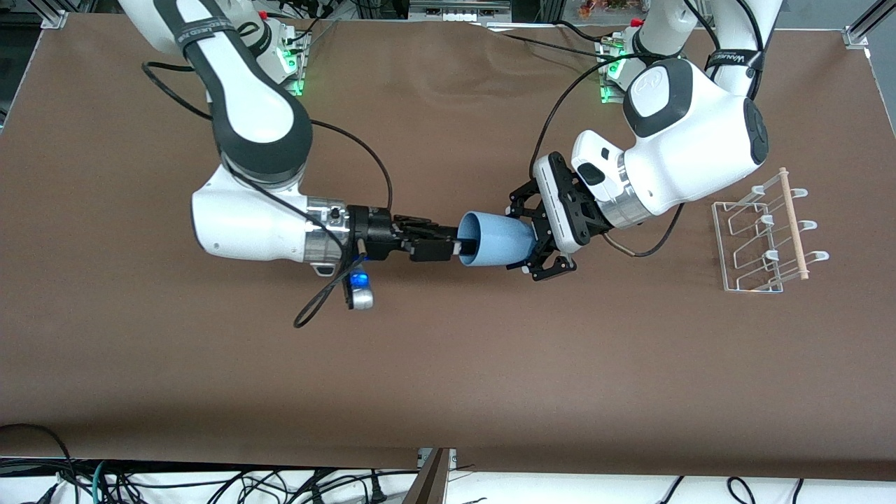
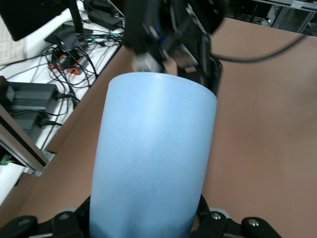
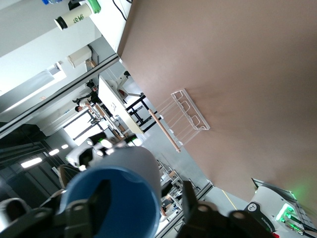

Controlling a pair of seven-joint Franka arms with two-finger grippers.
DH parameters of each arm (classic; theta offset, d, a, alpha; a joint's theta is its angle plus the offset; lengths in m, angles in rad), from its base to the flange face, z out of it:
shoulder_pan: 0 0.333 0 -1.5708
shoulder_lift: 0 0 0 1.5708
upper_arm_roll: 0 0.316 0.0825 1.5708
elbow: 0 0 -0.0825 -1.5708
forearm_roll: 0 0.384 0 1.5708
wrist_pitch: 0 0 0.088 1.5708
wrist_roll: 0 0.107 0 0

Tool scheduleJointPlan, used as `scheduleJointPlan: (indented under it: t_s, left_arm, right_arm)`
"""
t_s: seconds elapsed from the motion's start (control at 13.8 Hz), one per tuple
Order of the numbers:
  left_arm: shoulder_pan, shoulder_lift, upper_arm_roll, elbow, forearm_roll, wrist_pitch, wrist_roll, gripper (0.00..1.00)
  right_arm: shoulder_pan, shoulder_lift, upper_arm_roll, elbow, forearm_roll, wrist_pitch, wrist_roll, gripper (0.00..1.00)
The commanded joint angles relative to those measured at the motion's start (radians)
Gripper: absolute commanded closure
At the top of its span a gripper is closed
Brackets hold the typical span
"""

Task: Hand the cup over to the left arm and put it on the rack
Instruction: 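Grasp the cup with the left gripper and open the right gripper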

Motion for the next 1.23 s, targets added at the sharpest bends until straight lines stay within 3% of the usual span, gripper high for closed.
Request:
scheduleJointPlan:
  t_s: [0.0,0.22,0.36,0.58,0.94,1.16]
  left_arm:
    - [0.028,-0.011,0.014,0.012,0.012,-0.12,0.006,1.0]
    - [0.071,-0.013,0.014,0.012,0.129,-0.246,0.004,1.0]
    - [0.091,-0.013,0.014,0.012,0.24,-0.321,-0.028,1.0]
    - [0.092,-0.026,0.014,0.012,0.475,-0.436,-0.126,1.0]
    - [0.057,-0.017,-0.001,0.011,0.93,-0.634,-0.316,1.0]
    - [0.051,0.001,-0.001,0.002,1.087,-0.72,-0.384,0.99]
  right_arm:
    - [-0.057,0.011,0.004,0.047,0.008,-0.083,-0.002,0.0]
    - [-0.106,0.004,0.002,0.049,0.007,-0.145,0.0,0.0]
    - [-0.145,-0.013,-0.012,0.049,-0.065,-0.212,0.0,0.0]
    - [-0.197,-0.035,-0.012,0.05,-0.366,-0.344,-0.017,0.0]
    - [-0.249,-0.069,-0.016,0.043,-0.841,-0.455,-0.141,0.0]
    - [-0.251,-0.14,-0.033,-0.031,-1.108,-0.455,-0.168,0.0]
